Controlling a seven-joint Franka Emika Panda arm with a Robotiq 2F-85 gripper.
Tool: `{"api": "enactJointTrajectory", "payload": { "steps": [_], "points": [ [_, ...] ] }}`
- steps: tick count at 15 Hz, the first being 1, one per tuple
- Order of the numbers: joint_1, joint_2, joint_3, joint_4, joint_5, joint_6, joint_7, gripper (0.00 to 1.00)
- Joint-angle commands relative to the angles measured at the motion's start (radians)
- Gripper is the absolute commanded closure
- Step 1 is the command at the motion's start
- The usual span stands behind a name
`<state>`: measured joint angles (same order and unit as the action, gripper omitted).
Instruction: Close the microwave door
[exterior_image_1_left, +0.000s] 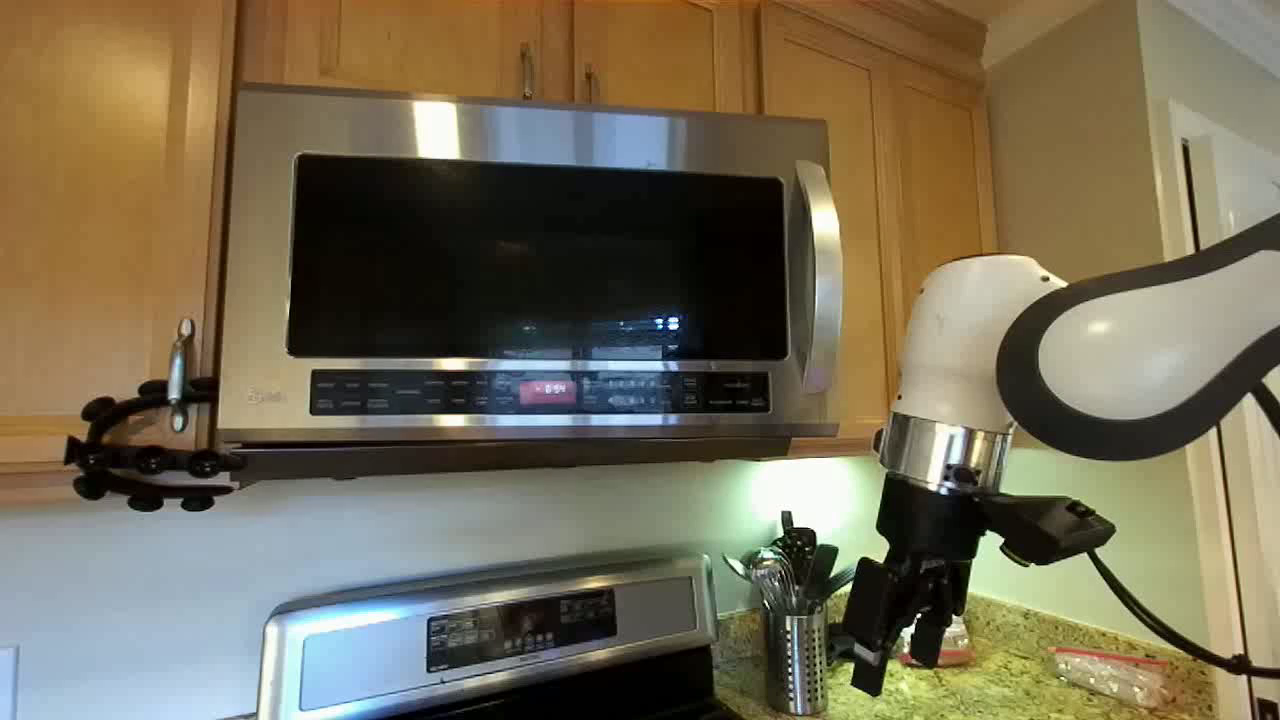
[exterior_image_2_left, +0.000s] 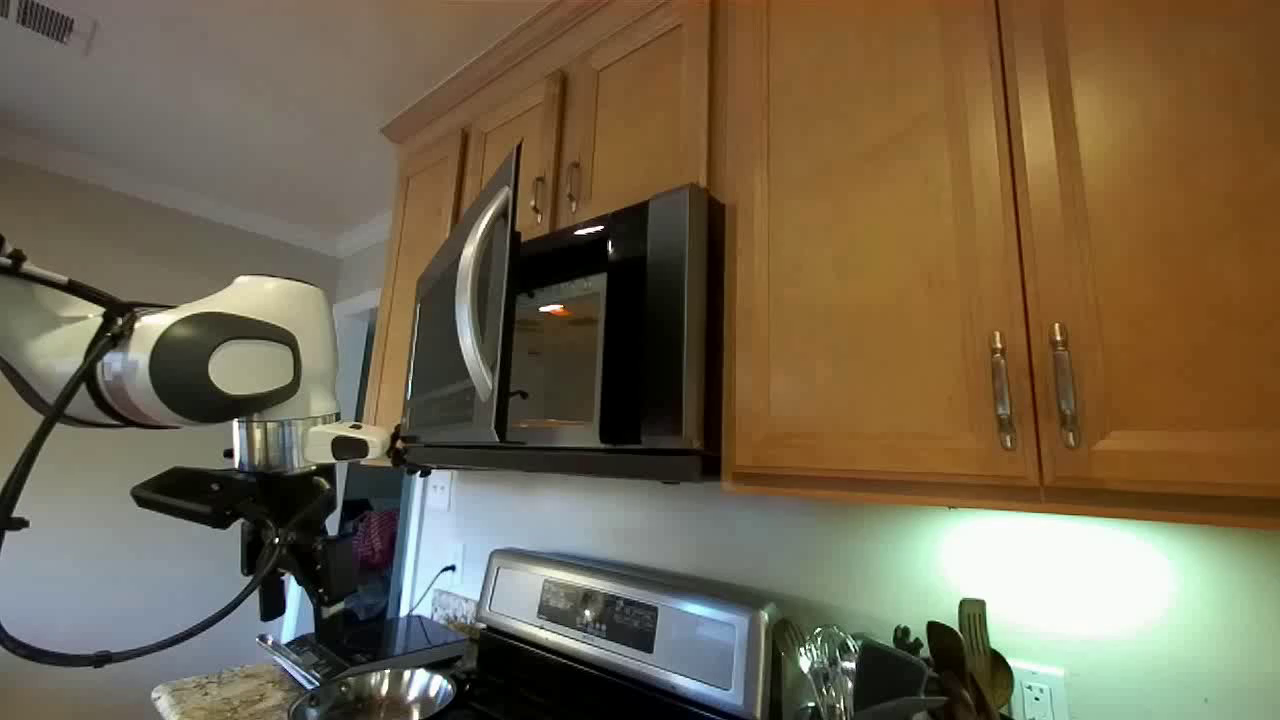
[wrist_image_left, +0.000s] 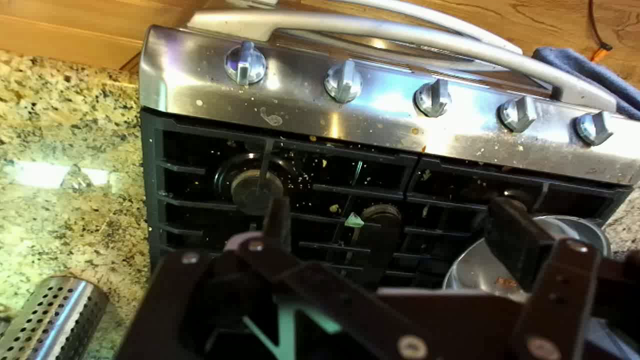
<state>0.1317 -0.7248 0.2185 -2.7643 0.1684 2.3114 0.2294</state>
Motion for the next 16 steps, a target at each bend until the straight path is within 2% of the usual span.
{"api": "enactJointTrajectory", "payload": {
  "steps": [1, 10, 16],
  "points": [
    [0.008, 0.001, -0.009, 0.002, -0.008, -0.003, 0.006, 0.0],
    [-0.003, -0.013, 0.001, 0.008, -0.031, -0.017, 0.014, 0.0],
    [-0.038, -0.073, 0.028, 0.11, -0.141, -0.096, 0.037, 0.0]
  ]
}}
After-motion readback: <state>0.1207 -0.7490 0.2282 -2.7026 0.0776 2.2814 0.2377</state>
